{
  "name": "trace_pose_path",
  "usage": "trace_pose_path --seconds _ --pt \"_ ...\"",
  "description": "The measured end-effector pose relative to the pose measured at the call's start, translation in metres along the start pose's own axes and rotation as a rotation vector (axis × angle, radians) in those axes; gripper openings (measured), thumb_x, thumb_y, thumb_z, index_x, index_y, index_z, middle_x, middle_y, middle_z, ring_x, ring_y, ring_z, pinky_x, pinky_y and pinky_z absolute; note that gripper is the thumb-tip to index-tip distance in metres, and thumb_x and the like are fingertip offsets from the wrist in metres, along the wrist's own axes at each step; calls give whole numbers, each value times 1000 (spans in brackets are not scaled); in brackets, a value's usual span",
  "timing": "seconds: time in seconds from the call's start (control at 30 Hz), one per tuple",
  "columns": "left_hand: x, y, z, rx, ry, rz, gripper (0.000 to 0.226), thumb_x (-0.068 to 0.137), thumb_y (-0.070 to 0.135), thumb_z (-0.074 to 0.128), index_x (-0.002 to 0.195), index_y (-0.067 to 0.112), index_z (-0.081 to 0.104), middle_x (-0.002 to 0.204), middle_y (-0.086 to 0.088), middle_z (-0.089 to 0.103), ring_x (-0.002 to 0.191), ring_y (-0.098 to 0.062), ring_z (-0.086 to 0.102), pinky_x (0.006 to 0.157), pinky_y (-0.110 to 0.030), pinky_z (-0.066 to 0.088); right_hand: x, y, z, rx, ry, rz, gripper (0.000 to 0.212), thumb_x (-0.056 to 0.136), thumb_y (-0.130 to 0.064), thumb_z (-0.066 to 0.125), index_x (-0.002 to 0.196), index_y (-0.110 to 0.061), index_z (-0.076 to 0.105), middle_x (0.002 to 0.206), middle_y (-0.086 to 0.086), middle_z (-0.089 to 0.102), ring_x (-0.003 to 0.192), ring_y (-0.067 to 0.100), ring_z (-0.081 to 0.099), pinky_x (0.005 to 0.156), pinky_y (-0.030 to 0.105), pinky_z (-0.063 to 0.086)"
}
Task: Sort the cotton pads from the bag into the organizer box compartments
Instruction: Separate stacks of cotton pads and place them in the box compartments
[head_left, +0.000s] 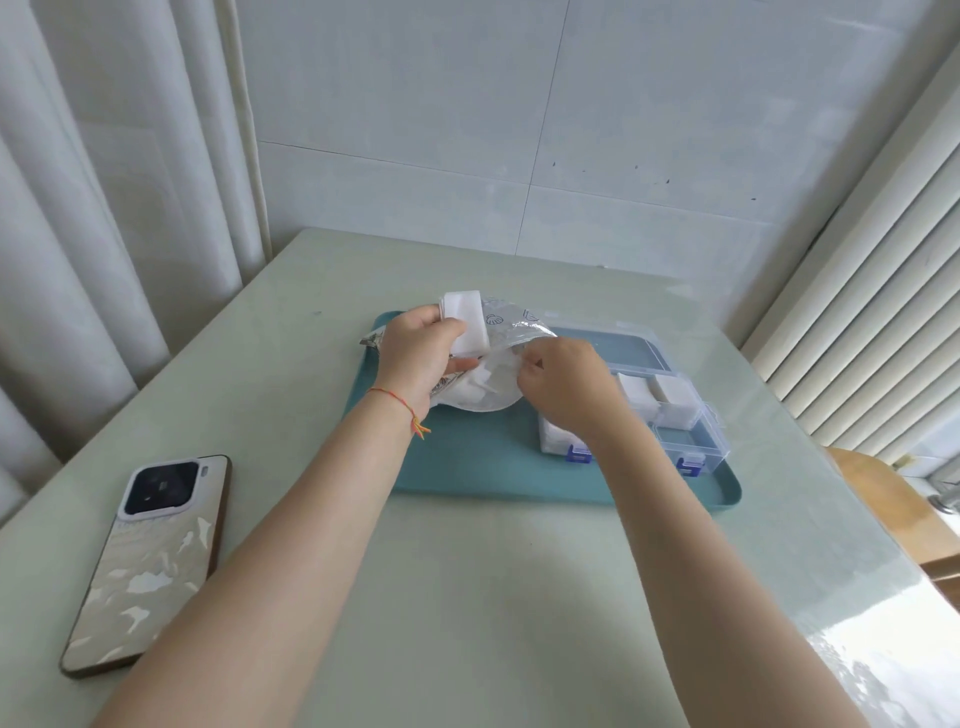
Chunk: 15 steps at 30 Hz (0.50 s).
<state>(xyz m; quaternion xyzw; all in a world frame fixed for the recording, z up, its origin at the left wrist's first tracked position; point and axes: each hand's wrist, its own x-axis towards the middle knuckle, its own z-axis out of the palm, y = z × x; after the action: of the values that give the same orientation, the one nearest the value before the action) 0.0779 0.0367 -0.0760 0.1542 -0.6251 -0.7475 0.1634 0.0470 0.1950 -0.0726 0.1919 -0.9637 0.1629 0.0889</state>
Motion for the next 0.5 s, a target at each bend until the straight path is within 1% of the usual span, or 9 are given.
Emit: trace_pose_path --seconds 0.07,0.1,0.17,0.2,0.23,0.3,0.37,0.43,0.5 --pt "-1 1 1 7 26 31 12 88 0 55 88 -3 66 79 -10 54 52 -17 64 75 -43 61 -7 8 -20 174 -81 66 18 86 -16 53 83 -2 63 77 14 61 69 22 45 57 30 33" --pt "-2 2 2 14 35 48 13 88 0 54 90 -6 66 76 -9 51 51 -16 62 75 -42 61 -11 11 -32 281 -106 93 16 85 -16 55 81 -4 66 76 13 64 66 19 46 56 28 35" --pt "-8 6 7 21 29 83 14 88 -2 53 89 -6 66 68 -4 45 51 -14 56 69 -35 61 -19 19 -53 549 -105 147 14 85 -13 58 76 -8 68 68 4 67 58 14 49 52 23 36" --pt "-12 8 12 15 9 93 16 89 -4 51 88 -2 67 65 -2 46 51 -12 55 67 -32 61 -22 22 -61 704 -97 162 14 86 -11 59 76 -8 68 66 2 67 55 11 49 51 21 36" --pt "-16 9 17 4 -20 93 21 89 -6 49 88 1 68 67 -2 54 53 -10 57 65 -31 61 -23 25 -66 863 -101 172 14 88 -9 59 77 -8 69 68 2 68 54 11 49 52 20 36" --pt "-23 10 29 -25 -108 56 28 89 -10 46 94 4 70 85 -9 67 66 -14 67 64 -30 60 -23 30 -70 1094 -129 178 14 91 -8 59 81 -7 69 73 6 70 56 12 50 54 21 38" --pt "-28 11 42 -29 -205 -11 30 91 -9 45 103 3 69 97 -15 69 75 -22 70 62 -29 60 -23 37 -71 1082 -138 163 14 90 -8 58 80 -9 68 72 5 69 56 13 49 56 24 37" --pt "-31 12 49 6 -302 -77 29 94 -6 44 105 3 68 97 -17 69 76 -26 70 60 -30 59 -22 44 -75 857 -124 130 13 86 -10 57 78 -9 67 64 -2 66 53 11 46 57 26 35" --pt "-32 13 53 87 -404 -121 29 96 -5 42 101 4 69 91 -16 69 76 -27 69 59 -31 60 -21 50 -81 625 -130 95 12 84 -13 56 78 -11 66 61 -7 63 51 9 45 56 27 36"
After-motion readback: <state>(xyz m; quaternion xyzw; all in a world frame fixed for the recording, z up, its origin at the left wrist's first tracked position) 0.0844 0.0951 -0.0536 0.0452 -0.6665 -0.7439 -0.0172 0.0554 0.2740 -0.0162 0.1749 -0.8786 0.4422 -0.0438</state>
